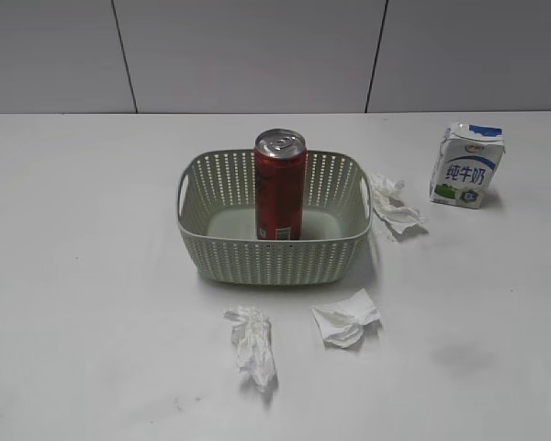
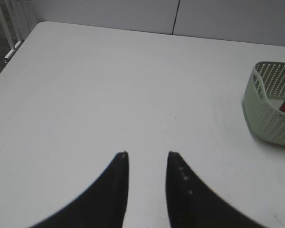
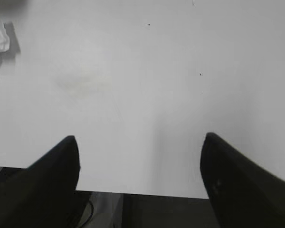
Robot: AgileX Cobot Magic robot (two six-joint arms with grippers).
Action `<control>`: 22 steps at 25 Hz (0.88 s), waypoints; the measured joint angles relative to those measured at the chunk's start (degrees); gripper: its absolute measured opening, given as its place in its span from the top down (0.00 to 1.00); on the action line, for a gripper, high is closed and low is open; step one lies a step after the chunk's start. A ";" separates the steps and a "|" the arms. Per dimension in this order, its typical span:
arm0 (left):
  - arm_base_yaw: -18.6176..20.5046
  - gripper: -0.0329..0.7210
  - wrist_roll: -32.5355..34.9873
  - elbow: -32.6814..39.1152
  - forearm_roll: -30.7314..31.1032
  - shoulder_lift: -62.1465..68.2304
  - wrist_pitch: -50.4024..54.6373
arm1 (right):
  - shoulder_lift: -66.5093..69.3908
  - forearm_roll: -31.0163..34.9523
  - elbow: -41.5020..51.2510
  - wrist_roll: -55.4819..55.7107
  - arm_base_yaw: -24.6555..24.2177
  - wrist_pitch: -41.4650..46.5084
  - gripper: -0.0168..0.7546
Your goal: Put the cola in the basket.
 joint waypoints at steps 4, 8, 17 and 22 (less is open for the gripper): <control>0.00 0.67 0.00 0.00 0.00 0.00 0.00 | -8.82 0.00 8.38 0.00 0.00 -4.44 0.21; 0.00 0.67 0.00 0.00 0.00 0.00 0.00 | -16.69 -0.07 15.48 0.00 0.00 -5.74 0.21; 0.00 0.67 0.00 0.00 0.00 0.00 0.00 | -33.68 -0.12 22.32 0.00 0.00 -4.47 0.21; 0.00 0.67 0.00 0.00 0.00 0.00 0.00 | -43.64 -0.12 22.37 0.00 0.00 -4.45 0.21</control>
